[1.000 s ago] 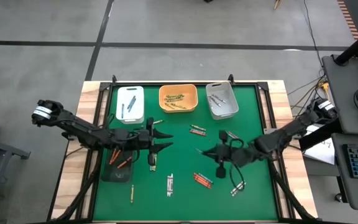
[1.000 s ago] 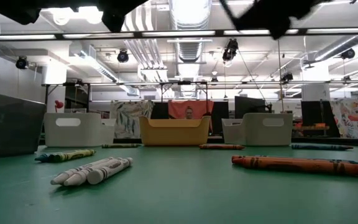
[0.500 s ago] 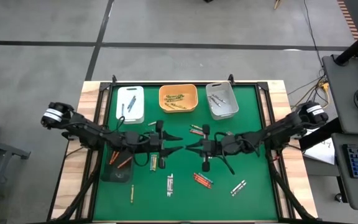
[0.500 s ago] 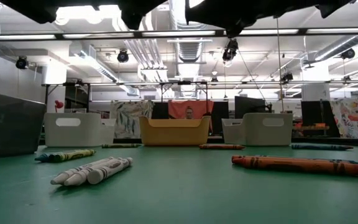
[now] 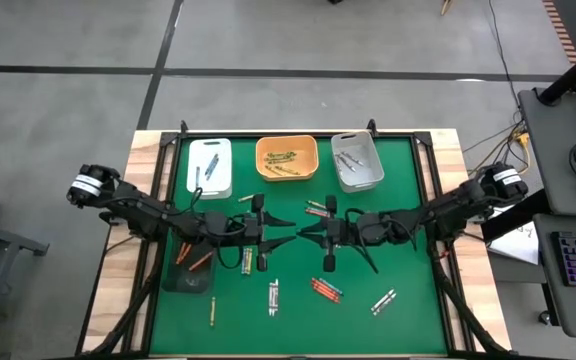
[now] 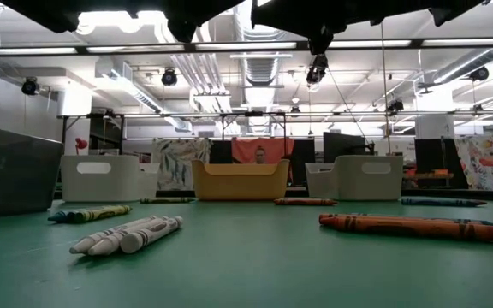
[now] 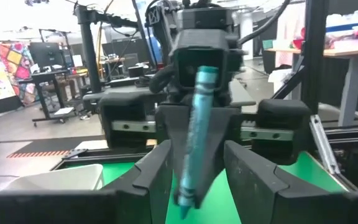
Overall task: Sort crayons
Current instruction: Put the blue crayon into the white bin, then put the green crayon into the yellow bin
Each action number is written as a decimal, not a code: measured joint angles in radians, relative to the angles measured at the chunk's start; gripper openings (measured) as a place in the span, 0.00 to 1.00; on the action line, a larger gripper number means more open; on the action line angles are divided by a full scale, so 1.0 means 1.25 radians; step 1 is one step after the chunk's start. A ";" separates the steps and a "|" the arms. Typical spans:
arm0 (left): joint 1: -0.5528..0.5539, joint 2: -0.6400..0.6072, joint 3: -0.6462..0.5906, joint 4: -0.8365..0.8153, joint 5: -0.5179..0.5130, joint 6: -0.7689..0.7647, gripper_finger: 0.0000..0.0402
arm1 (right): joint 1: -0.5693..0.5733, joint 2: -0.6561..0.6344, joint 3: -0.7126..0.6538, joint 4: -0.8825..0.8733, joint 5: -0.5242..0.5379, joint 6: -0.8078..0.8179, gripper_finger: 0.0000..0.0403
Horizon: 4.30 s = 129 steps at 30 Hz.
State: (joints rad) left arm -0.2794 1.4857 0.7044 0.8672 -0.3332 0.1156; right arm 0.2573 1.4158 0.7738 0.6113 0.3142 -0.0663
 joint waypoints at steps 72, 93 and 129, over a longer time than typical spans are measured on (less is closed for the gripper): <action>0.719 -0.241 0.027 -1.119 -0.112 -0.367 0.01 | -0.046 -0.059 0.187 -0.386 0.168 0.059 0.36; 0.798 0.039 0.109 -1.216 -0.112 -0.290 0.04 | -0.060 -0.058 0.185 -0.446 0.170 0.108 0.37; 0.797 0.070 0.111 -1.214 -0.154 -0.287 0.15 | -0.060 -0.058 0.185 -0.446 0.169 0.111 0.38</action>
State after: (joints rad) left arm 0.7162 1.5738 0.8429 -0.6507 -0.5259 -0.2436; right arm 0.1825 1.3430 1.0054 0.0536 0.5255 0.0723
